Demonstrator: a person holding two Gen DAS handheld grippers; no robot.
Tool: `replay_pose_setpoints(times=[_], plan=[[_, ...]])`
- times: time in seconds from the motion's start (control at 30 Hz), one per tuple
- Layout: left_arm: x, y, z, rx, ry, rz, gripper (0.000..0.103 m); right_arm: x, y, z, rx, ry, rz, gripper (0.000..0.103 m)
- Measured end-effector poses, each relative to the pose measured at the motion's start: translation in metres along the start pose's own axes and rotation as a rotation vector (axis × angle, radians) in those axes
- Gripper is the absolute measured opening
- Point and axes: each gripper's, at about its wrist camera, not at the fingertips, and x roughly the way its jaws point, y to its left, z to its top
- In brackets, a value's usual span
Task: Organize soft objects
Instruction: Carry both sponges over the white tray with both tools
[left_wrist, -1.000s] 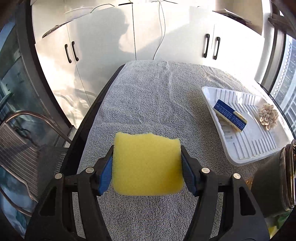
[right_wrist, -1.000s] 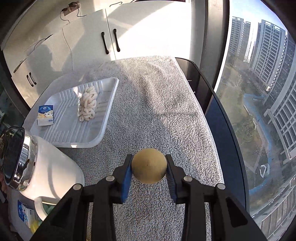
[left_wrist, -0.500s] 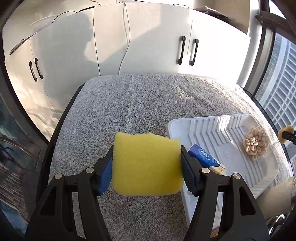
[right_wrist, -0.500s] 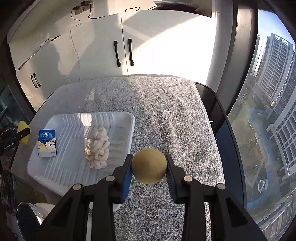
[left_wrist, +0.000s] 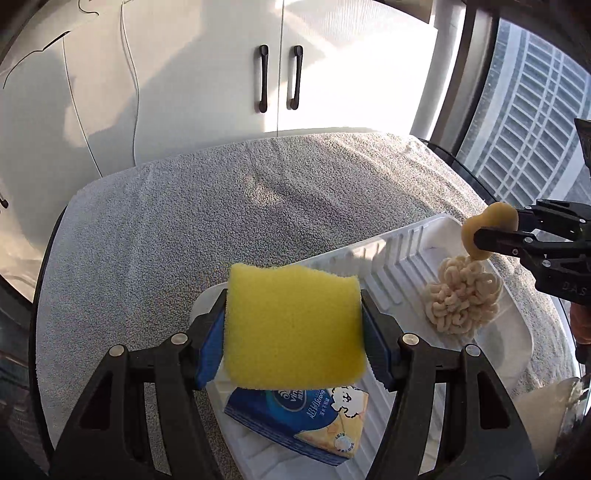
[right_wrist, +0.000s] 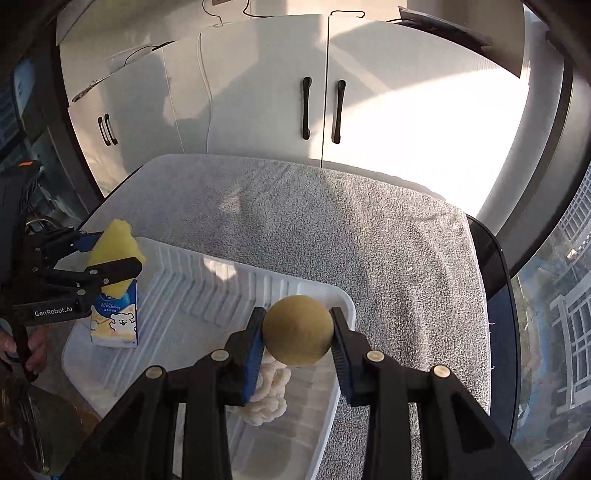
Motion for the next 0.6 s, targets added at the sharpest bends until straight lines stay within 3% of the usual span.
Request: replay_pose_setpoints(times=[0.33, 0.47, 0.6], plan=[[0.022, -0.017, -0.005, 0.053, 0.068, -0.054, 0.062, 0.046, 0.009, 0.011, 0.023, 0.073, 0.084, 0.037], [0.025, -0.023, -0.006, 0.089, 0.095, -0.051, 0.064, 0.060, 0.014, 0.003, 0.028, 0.150, 0.145, 0.037], [0.027, -0.026, -0.007, 0.107, 0.108, -0.064, 0.064, 0.055, 0.021, -0.004, -0.010, 0.115, 0.117, 0.039]])
